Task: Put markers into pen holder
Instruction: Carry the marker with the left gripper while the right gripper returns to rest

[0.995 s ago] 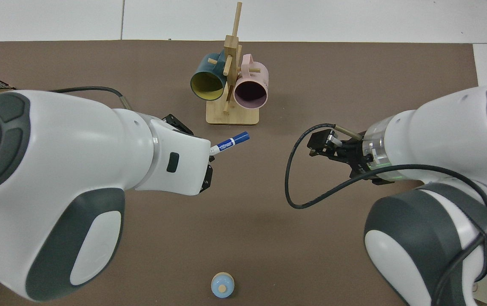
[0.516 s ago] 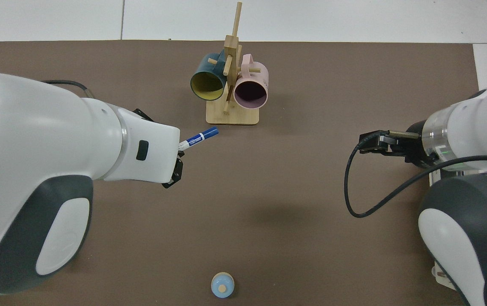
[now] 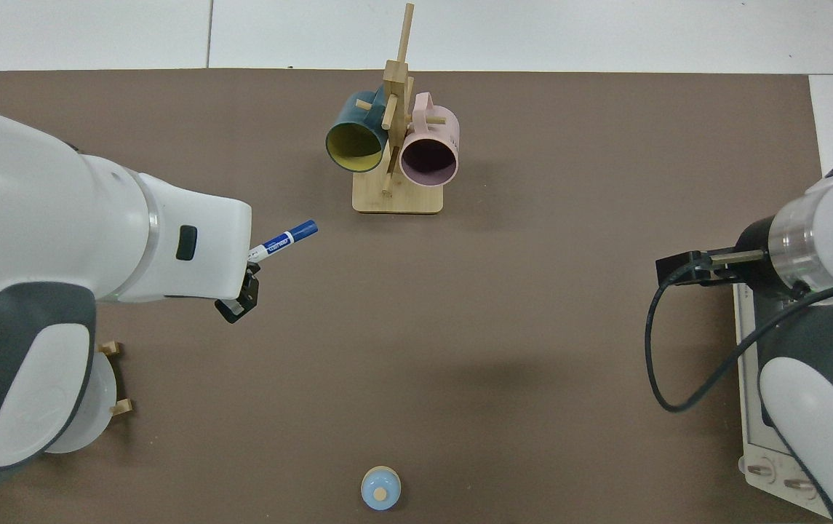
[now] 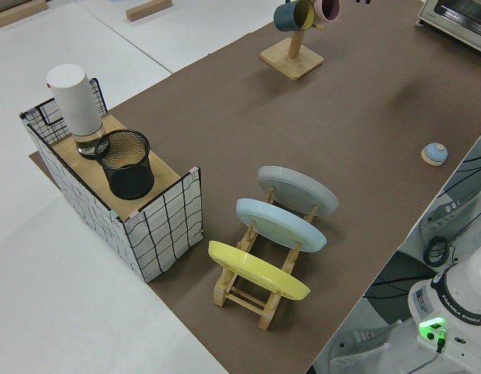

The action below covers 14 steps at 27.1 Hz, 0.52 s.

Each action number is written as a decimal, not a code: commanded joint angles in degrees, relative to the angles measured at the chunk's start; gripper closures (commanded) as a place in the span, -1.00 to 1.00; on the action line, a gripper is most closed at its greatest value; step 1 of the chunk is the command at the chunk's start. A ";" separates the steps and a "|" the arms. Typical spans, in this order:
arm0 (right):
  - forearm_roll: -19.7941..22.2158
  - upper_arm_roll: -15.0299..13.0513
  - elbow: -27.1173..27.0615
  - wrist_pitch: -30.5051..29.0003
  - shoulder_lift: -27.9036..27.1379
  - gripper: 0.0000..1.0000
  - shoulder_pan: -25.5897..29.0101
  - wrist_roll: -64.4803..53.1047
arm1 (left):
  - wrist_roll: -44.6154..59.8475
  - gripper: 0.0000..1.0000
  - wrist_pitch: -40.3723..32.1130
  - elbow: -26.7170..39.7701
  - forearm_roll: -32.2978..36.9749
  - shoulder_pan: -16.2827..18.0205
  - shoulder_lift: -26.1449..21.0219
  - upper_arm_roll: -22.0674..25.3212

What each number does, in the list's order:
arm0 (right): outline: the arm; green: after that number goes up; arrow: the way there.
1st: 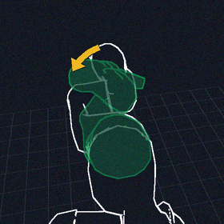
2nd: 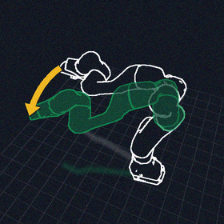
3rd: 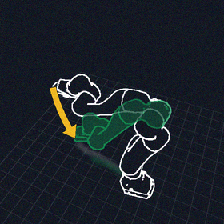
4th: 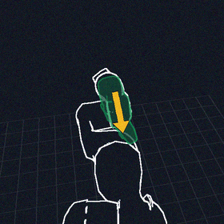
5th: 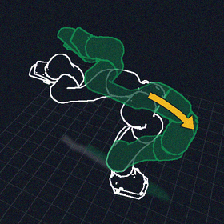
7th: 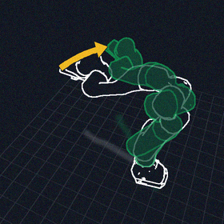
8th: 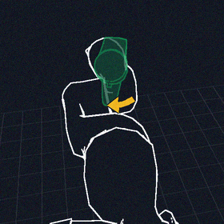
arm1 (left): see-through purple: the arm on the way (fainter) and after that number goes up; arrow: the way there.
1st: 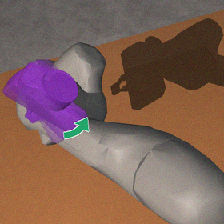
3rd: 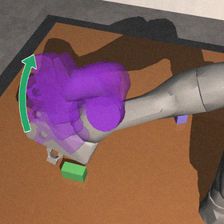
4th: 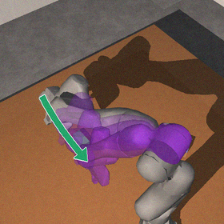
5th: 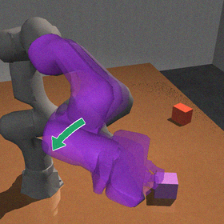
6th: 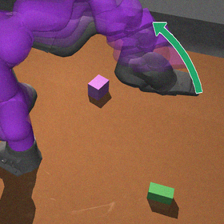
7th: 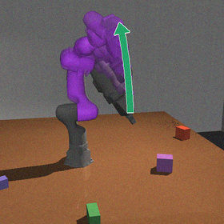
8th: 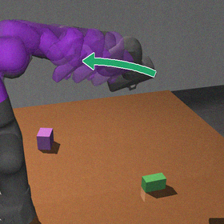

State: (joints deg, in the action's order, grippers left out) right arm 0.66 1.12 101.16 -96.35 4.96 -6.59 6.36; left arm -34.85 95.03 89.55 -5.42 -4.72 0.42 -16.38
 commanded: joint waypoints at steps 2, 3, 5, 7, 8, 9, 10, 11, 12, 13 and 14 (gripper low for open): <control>1.10 0.73 -0.08 1.78 0.93 -1.00 3.69 -4.60 | 1.18 1.00 -2.65 -1.04 1.11 1.73 0.19 -0.58; 1.36 0.73 -0.17 1.86 0.93 -1.00 3.86 -4.60 | 1.18 1.00 -2.83 -1.13 1.11 1.82 0.19 -0.41; 2.24 0.73 -0.17 1.86 0.84 -1.00 4.04 -4.16 | 1.19 1.00 -3.18 -1.57 1.11 2.34 0.19 -0.58; 2.86 0.73 -0.17 2.39 0.67 -1.00 4.22 -4.25 | 1.18 1.00 -3.70 -1.66 1.11 2.43 0.19 -0.58; 3.03 0.73 -0.26 2.91 0.49 -1.00 4.30 -4.16 | 1.27 1.00 -3.79 -1.83 1.20 2.43 0.19 -0.58; 3.12 0.73 -0.61 3.35 0.32 -1.00 4.39 -4.16 | 1.27 1.00 -3.88 -1.83 1.20 2.43 0.19 -0.58; 3.12 0.73 -1.39 3.53 0.14 -1.00 4.48 -4.07 | 1.18 1.00 -3.88 -1.83 1.20 2.43 0.19 -0.58; 3.03 0.73 -2.18 3.80 -0.03 -1.00 4.48 -3.99 | 1.27 1.00 -3.88 -1.83 1.11 2.52 0.19 -0.58; 3.12 0.73 -2.89 4.32 -0.38 -1.00 4.48 -3.55 | 1.27 1.00 -3.97 -1.83 1.11 2.52 0.19 -0.58; 3.12 0.73 -3.59 4.85 -0.91 -1.00 4.48 -3.02 | 1.18 1.00 -3.97 -1.83 1.11 2.52 0.19 -0.58; 3.03 0.82 -4.47 5.20 -1.44 -1.00 4.48 -2.41 | 1.27 1.00 -3.97 -1.83 1.11 2.52 0.28 -0.58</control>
State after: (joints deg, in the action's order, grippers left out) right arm 2.77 1.05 100.54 -94.15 5.19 -3.22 3.80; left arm -34.28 92.45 88.60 -5.24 -2.77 0.46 -16.40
